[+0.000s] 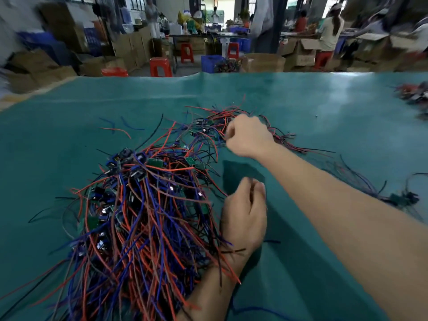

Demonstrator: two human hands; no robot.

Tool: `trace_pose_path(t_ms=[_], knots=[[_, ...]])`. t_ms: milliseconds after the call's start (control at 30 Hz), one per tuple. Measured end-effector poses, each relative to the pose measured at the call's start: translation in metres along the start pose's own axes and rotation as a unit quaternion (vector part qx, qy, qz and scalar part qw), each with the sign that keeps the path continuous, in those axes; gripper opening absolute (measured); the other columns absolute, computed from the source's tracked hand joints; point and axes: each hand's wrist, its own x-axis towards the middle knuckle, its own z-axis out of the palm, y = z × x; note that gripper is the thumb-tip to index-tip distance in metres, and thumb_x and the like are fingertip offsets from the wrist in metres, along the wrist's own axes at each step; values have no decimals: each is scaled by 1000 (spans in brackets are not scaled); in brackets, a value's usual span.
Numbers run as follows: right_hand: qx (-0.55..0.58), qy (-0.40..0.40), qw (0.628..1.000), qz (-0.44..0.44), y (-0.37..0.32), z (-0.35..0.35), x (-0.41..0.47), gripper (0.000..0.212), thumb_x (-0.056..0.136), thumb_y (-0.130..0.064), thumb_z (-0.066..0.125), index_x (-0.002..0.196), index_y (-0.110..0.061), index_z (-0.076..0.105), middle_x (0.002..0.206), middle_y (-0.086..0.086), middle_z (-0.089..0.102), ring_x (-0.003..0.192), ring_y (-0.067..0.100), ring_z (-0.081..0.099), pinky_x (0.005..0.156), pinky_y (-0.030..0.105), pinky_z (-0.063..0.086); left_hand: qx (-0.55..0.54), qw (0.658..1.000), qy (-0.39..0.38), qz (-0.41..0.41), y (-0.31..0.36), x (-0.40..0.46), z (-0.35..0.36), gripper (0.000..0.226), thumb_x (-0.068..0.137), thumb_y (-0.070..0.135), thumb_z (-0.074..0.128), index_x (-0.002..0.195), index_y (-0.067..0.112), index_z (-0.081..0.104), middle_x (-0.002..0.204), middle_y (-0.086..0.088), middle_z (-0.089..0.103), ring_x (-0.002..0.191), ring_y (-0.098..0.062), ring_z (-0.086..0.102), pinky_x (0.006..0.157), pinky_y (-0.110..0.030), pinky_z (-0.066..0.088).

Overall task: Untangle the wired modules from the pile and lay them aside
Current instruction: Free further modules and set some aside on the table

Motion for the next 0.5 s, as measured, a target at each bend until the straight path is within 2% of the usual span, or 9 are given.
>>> trace_pose_path(t_ms=[33, 67, 100, 167, 233, 333, 367, 433, 500], knots=[[-65, 66, 996, -11, 86, -14, -56, 32, 86, -23, 67, 118, -18, 69, 127, 17, 65, 114, 37, 65, 99, 45, 55, 4, 1000, 1, 1, 0, 0, -1, 30, 96, 39, 41, 87, 14, 56, 66, -2, 63, 68, -28, 61, 67, -48, 49], [-72, 11, 983, 167, 105, -18, -93, 34, 88, -30, 71, 118, -17, 68, 127, 17, 65, 112, 37, 66, 98, 46, 55, 8, 1000, -1, 2, 0, 0, -1, 29, 96, 39, 41, 88, 15, 56, 66, -2, 63, 70, -29, 62, 68, -48, 49], [-68, -30, 983, 170, 121, 3, -91, 39, 89, -39, 73, 119, -15, 67, 126, 17, 66, 110, 37, 68, 97, 46, 56, 14, 1000, -4, 3, 0, 0, -1, 29, 96, 40, 41, 89, 17, 56, 66, -1, 64, 71, -29, 62, 68, -48, 50], [-24, -42, 984, 172, 138, 18, -88, 43, 90, -47, 71, 118, -15, 67, 125, 16, 67, 109, 36, 68, 97, 46, 56, 25, 1000, -5, 6, 1, -1, -1, 28, 97, 41, 40, 90, 19, 56, 67, 0, 64, 71, -27, 63, 69, -47, 49], [-25, -2, 988, 153, 136, 27, -66, 37, 92, -43, 70, 118, -17, 67, 126, 15, 66, 113, 37, 65, 99, 45, 54, 32, 999, -2, 7, 0, 0, -2, 28, 96, 41, 39, 90, 19, 56, 70, -2, 65, 73, -28, 63, 69, -47, 49], [-6, 4, 986, 165, 145, 29, -66, 27, 93, -32, 69, 112, -13, 68, 122, 17, 67, 111, 36, 65, 98, 44, 55, 24, 1000, 6, 3, -2, 1, -1, 28, 96, 42, 39, 92, 20, 56, 71, -3, 66, 74, -29, 63, 69, -47, 49], [22, 17, 987, 156, 149, 26, -67, 24, 91, -30, 70, 107, -11, 70, 115, 17, 70, 103, 35, 67, 93, 42, 57, 19, 1000, 10, 1, -2, 1, -1, 28, 96, 41, 39, 93, 20, 56, 71, -2, 66, 73, -29, 63, 68, -46, 50], [105, 29, 983, 146, 152, 12, -77, 19, 86, -27, 76, 90, -8, 72, 80, 10, 71, 70, 28, 65, 66, 34, 56, 9, 1000, 20, -3, -3, 2, 0, 26, 95, 41, 41, 94, 20, 57, 71, 0, 66, 73, -28, 64, 67, -45, 51], [195, 46, 969, 145, 157, -9, -102, 20, 80, -23, 80, 73, -8, 68, 49, 0, 49, 48, 22, 44, 47, 25, 35, 0, 999, 32, -10, -4, 3, 1, 26, 94, 41, 43, 95, 20, 58, 73, 1, 68, 75, -27, 65, 69, -45, 52]])
